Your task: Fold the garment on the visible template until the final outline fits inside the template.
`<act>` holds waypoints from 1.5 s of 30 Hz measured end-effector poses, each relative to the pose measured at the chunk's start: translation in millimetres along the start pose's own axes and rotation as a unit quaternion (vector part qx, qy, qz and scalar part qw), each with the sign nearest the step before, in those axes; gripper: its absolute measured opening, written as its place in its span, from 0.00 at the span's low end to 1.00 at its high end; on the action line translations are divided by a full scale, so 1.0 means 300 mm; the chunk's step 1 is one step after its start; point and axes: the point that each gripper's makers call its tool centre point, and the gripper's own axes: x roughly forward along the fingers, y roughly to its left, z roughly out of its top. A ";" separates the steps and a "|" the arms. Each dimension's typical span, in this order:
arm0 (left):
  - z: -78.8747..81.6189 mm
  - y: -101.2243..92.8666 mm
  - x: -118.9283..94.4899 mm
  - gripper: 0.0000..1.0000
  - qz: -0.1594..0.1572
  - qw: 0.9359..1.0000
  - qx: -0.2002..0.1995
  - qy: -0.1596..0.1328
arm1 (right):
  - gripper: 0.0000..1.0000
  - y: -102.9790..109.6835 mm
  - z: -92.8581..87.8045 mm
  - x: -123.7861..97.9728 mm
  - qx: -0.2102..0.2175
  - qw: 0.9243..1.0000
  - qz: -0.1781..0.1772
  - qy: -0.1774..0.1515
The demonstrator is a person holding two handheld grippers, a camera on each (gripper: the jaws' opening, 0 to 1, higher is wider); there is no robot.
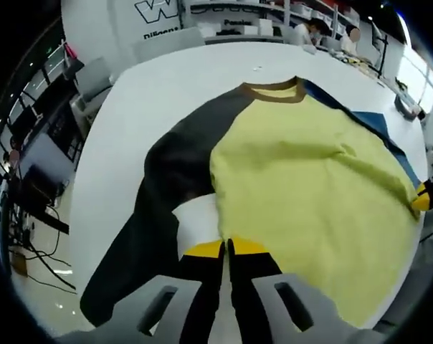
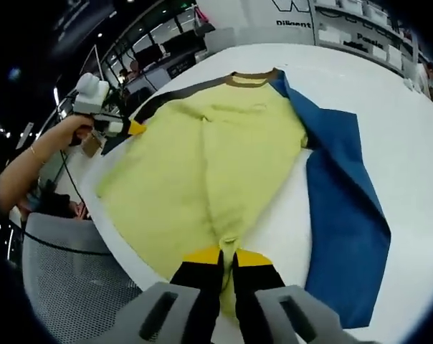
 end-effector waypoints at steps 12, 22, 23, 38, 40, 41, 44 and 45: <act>0.000 0.018 0.002 0.09 0.016 1.000 0.019 0.008 | 0.00 -0.072 -0.030 -0.020 0.008 1.000 -0.024 0.012; -0.009 0.030 0.005 0.09 0.022 0.999 0.030 0.008 | 0.00 -0.110 -0.036 -0.034 -0.013 0.998 -0.050 0.027; -0.009 0.032 0.006 0.09 0.023 0.999 0.031 0.008 | 0.00 -0.112 -0.039 -0.036 -0.017 0.998 -0.051 0.033; -0.042 -0.024 -0.065 0.35 -0.016 0.999 -0.028 -0.011 | 0.28 -0.070 -0.007 -0.072 -0.016 0.999 -0.035 0.000; -0.061 -0.033 -0.089 0.35 -0.015 1.000 -0.021 -0.014 | 0.28 -0.057 -0.017 -0.077 -0.027 0.999 -0.037 0.003; -0.070 -0.034 -0.104 0.36 -0.014 1.000 -0.018 -0.017 | 0.29 -0.048 -0.024 -0.077 -0.027 0.999 -0.035 0.005; -0.104 -0.046 -0.139 0.38 -0.021 0.999 -0.023 -0.011 | 0.30 -0.031 -0.047 -0.076 -0.024 0.999 -0.031 0.015; -0.115 -0.051 -0.148 0.39 -0.023 0.999 -0.024 -0.009 | 0.30 -0.028 -0.057 -0.077 -0.024 0.999 -0.033 0.019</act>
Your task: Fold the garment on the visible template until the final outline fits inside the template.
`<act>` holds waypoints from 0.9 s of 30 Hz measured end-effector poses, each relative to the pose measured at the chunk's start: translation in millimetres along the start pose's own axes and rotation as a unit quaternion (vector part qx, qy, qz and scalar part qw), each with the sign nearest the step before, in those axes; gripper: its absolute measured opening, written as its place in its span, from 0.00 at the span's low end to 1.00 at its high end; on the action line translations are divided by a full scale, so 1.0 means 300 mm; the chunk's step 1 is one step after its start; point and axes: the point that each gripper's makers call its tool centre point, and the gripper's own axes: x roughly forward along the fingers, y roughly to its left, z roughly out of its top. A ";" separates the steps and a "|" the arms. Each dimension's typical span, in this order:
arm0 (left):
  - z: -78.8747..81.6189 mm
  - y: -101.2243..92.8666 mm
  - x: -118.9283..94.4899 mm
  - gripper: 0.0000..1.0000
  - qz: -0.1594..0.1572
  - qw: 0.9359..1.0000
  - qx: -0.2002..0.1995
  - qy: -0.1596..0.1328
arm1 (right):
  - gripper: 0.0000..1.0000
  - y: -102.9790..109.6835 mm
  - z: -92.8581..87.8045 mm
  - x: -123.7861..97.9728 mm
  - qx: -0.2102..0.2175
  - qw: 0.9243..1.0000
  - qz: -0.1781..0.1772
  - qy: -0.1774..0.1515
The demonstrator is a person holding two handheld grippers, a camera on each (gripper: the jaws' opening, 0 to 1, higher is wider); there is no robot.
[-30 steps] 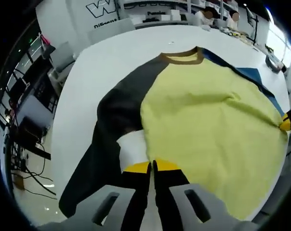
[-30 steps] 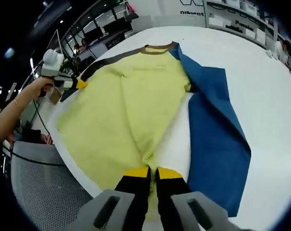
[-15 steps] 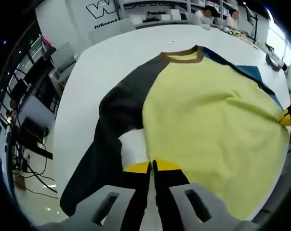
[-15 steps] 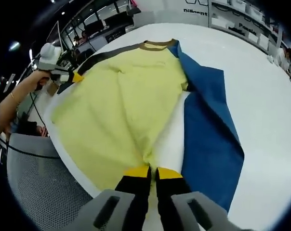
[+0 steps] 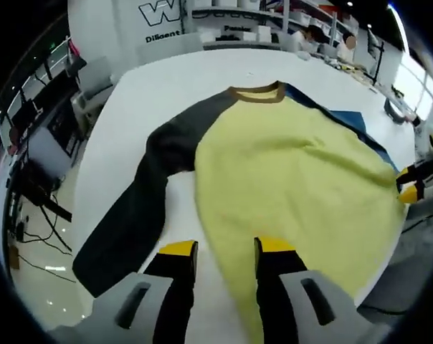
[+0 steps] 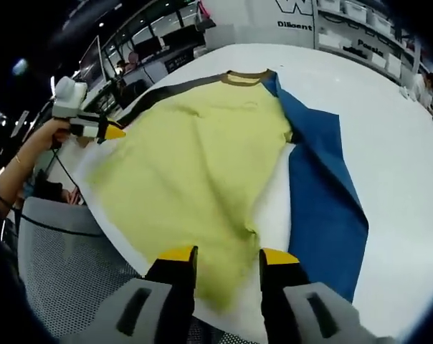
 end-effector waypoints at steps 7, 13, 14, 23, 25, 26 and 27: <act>-0.116 -0.022 -0.064 0.39 0.000 1.000 0.004 0.025 | 0.26 -0.004 -0.061 -0.002 -0.004 0.999 -0.018 0.028; -0.198 -0.023 -0.089 0.35 0.003 0.999 -0.018 0.041 | 0.22 -0.009 -0.078 -0.007 -0.017 0.999 -0.031 0.034; -0.208 -0.026 -0.092 0.34 0.001 0.999 -0.022 0.044 | 0.21 -0.007 -0.079 -0.007 -0.017 0.999 -0.032 0.033; -0.234 -0.078 -0.077 0.27 -0.012 0.998 -0.015 0.053 | 0.13 -0.009 -0.086 0.002 -0.029 0.998 -0.043 0.036; -0.229 -0.074 -0.078 0.26 -0.006 0.999 -0.007 0.052 | 0.11 -0.010 -0.086 0.002 -0.031 0.998 -0.045 0.036; -0.231 -0.073 -0.077 0.25 -0.005 0.999 -0.007 0.054 | 0.09 -0.010 -0.087 0.001 -0.031 0.998 -0.046 0.037; -0.231 -0.067 -0.077 0.24 -0.002 0.998 -0.004 0.056 | 0.06 -0.013 -0.088 0.001 -0.034 0.997 -0.050 0.037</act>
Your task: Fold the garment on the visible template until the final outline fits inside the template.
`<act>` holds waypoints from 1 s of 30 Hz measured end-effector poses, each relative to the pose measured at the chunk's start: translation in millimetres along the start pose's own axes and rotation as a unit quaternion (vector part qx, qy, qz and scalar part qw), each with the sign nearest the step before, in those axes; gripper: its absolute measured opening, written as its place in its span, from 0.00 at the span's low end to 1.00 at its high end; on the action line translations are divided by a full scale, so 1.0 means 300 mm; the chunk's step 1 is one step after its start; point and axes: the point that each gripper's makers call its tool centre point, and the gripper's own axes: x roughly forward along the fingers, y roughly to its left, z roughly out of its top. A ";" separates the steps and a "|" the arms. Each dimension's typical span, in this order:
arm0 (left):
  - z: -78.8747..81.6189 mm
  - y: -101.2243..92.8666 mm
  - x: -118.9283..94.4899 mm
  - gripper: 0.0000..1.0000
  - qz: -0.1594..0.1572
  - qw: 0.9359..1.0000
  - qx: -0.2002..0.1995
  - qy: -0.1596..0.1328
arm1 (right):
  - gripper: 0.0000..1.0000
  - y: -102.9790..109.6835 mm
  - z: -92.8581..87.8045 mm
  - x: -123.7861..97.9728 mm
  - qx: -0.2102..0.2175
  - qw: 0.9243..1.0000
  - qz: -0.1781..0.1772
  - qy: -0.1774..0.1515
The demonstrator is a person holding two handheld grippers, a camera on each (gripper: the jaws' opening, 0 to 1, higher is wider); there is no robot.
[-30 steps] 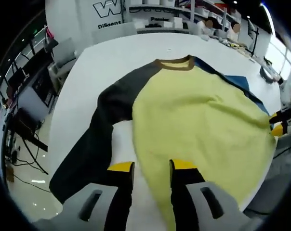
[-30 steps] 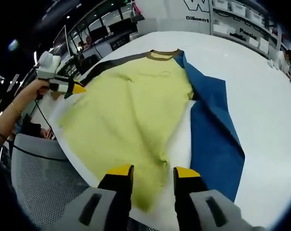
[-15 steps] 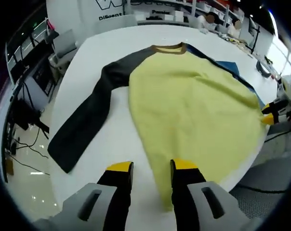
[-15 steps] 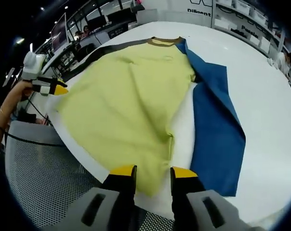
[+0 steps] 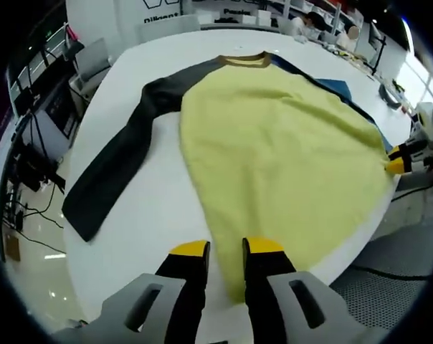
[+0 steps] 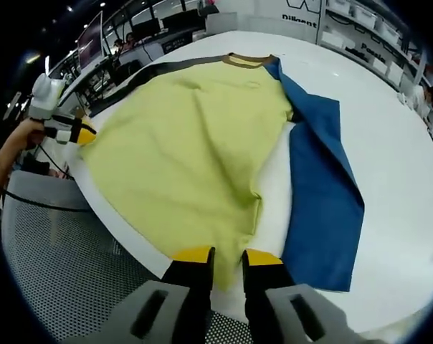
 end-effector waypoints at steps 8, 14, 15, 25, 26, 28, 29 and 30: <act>-0.002 -0.020 0.004 0.09 -0.001 1.000 0.011 0.009 | 0.00 -0.009 -0.027 -0.014 -0.003 1.000 0.014 0.023; -0.003 -0.019 0.002 0.09 -0.004 0.999 0.028 0.014 | 0.00 -0.038 -0.037 -0.023 0.003 1.000 0.017 0.024; -0.004 -0.017 0.002 0.09 -0.005 1.000 0.026 0.013 | 0.00 -0.040 -0.038 -0.024 0.000 1.000 0.017 0.024; -0.011 -0.015 0.000 0.09 -0.008 1.000 0.020 0.015 | 0.00 -0.045 -0.049 -0.021 0.001 0.999 0.019 0.035; -0.012 -0.016 -0.001 0.09 -0.008 1.000 0.021 0.015 | 0.00 -0.045 -0.049 -0.021 0.001 0.999 0.020 0.035; -0.014 -0.016 -0.001 0.09 -0.008 1.000 0.015 0.018 | 0.00 -0.045 -0.048 -0.021 0.003 0.999 0.022 0.035; -0.013 -0.015 -0.001 0.09 -0.008 1.000 0.013 0.019 | 0.00 -0.045 -0.048 -0.021 0.005 0.999 0.025 0.034; -0.013 -0.016 -0.001 0.09 -0.007 1.000 0.004 0.021 | 0.00 -0.045 -0.048 -0.021 0.007 0.999 0.026 0.035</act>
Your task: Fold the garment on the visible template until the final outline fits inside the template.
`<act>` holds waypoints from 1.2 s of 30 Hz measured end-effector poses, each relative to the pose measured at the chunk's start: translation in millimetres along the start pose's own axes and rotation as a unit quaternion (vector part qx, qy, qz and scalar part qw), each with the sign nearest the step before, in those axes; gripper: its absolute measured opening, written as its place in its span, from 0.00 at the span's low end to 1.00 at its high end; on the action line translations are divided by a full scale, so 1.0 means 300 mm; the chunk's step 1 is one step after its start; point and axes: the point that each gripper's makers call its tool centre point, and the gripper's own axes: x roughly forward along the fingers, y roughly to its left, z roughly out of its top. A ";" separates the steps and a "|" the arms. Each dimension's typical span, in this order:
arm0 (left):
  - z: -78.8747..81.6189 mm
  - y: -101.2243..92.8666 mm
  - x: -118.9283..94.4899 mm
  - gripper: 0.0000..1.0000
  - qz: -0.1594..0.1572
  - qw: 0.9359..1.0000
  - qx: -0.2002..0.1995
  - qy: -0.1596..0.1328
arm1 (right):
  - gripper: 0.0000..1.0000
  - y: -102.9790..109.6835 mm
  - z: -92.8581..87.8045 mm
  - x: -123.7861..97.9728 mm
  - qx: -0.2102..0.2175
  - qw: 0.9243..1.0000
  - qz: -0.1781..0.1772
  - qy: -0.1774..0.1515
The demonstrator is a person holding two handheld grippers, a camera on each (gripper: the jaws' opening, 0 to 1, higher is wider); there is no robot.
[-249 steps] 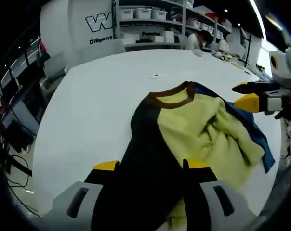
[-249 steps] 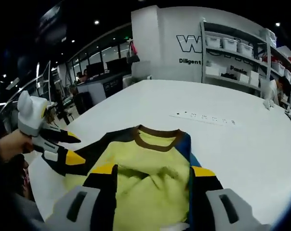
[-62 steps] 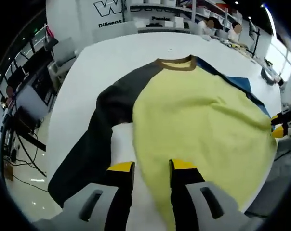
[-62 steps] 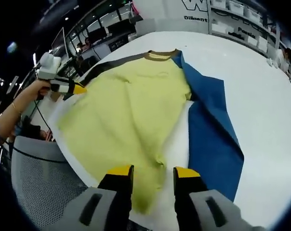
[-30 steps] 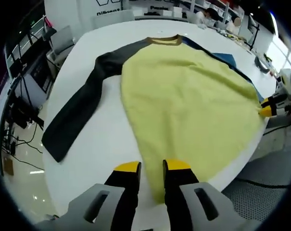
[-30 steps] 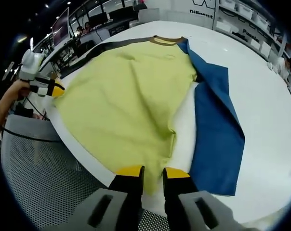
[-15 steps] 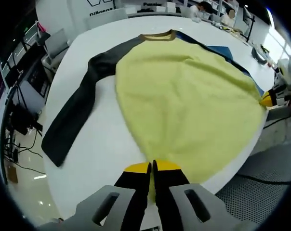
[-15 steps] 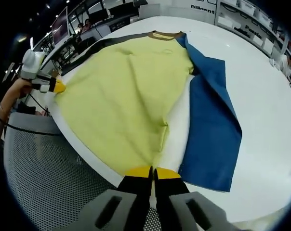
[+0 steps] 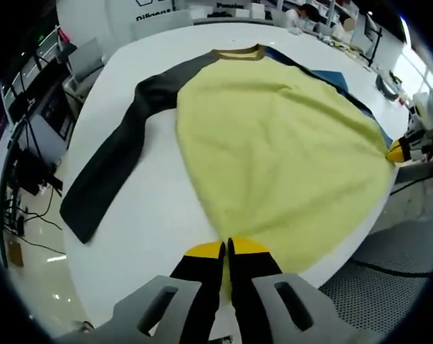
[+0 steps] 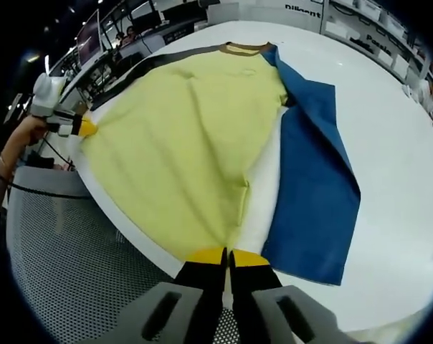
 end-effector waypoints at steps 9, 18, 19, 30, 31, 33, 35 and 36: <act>-0.006 0.005 -0.004 0.12 0.007 1.000 -0.025 -0.014 | 0.12 0.001 0.038 -0.021 0.045 0.998 0.014 -0.031; -0.022 -0.014 -0.014 0.17 0.011 1.000 -0.018 -0.013 | 0.23 -0.148 0.284 -0.083 0.005 0.984 -0.046 -0.172; -0.024 -0.015 -0.015 0.18 0.011 1.000 -0.019 -0.013 | 0.25 -0.161 0.305 -0.086 -0.002 0.982 -0.051 -0.181; -0.017 -0.033 -0.032 0.48 0.009 0.998 -0.040 -0.042 | 0.27 -0.289 0.453 -0.029 -0.093 0.961 -0.130 -0.226; -0.015 -0.033 -0.033 0.48 0.009 0.998 -0.040 -0.043 | 0.26 -0.290 0.454 -0.028 -0.093 0.961 -0.131 -0.226; 0.021 -0.042 -0.052 0.50 0.005 0.995 -0.063 -0.075 | 0.25 -0.305 0.479 -0.010 -0.124 0.954 -0.144 -0.233; 0.030 -0.049 -0.057 0.49 0.000 0.994 -0.070 -0.082 | 0.26 -0.312 0.484 -0.001 -0.135 0.951 -0.151 -0.232; 0.038 -0.055 -0.062 0.49 -0.005 0.993 -0.078 -0.086 | 0.25 -0.317 0.484 0.021 -0.140 0.952 -0.151 -0.227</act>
